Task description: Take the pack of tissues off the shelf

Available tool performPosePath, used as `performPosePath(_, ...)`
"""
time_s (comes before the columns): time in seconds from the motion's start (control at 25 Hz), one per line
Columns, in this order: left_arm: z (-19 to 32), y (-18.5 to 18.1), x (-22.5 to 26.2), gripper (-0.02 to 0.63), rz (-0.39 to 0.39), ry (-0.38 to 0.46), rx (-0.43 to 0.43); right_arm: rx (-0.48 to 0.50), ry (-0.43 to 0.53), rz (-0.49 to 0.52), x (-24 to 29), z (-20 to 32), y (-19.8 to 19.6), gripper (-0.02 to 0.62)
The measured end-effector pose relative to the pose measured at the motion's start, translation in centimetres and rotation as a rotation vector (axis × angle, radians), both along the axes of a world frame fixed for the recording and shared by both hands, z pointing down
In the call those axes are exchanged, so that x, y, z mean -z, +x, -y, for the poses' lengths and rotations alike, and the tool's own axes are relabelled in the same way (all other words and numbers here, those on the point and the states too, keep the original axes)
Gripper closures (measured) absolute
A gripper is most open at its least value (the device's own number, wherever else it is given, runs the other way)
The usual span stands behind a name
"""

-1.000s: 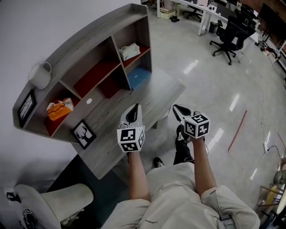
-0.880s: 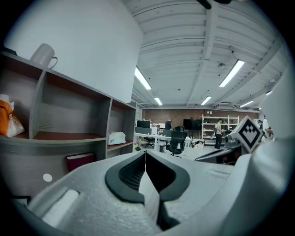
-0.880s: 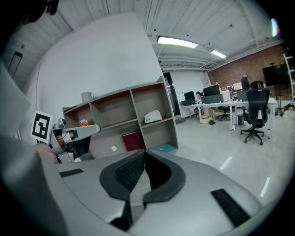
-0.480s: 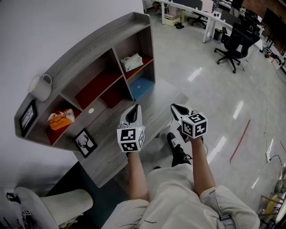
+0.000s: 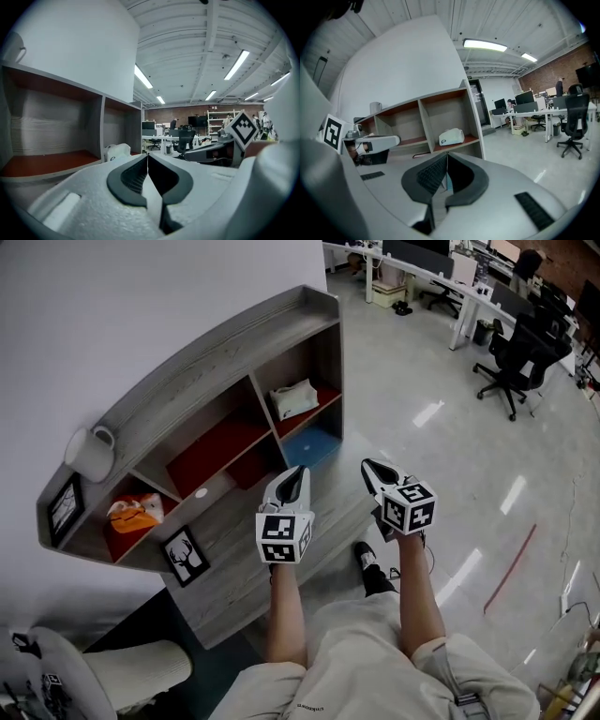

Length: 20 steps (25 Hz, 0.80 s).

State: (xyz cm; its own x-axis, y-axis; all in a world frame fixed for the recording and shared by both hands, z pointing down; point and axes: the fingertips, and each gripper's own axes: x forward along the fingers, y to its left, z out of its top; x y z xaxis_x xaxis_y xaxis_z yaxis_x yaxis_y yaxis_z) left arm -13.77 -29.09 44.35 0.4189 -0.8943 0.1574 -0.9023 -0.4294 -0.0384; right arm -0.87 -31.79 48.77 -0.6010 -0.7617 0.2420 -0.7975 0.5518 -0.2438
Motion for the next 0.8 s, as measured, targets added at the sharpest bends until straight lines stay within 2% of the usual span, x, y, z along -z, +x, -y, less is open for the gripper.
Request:
performPosePath(0.24, 4.0, 0.3, -0.1, 0.595, 0.038, -0.023, 0.030, 0.048, 0.026, 0.019, 0.2, 4.6, -1.6, 0.579)
performPosePath(0.56, 8.4, -1.0, -1.5, 0.595, 0.076, -0.064, 0.107, 0.122, 0.013, 0.021, -0.9, 10.7, -3.4, 0.578)
performPosePath(0.8, 11.5, -1.1, -2.3, 0.595, 0.062, -0.073, 0.161, 0.189, 0.024, -0.014, -1.4, 14.4, -5.1, 0.578)
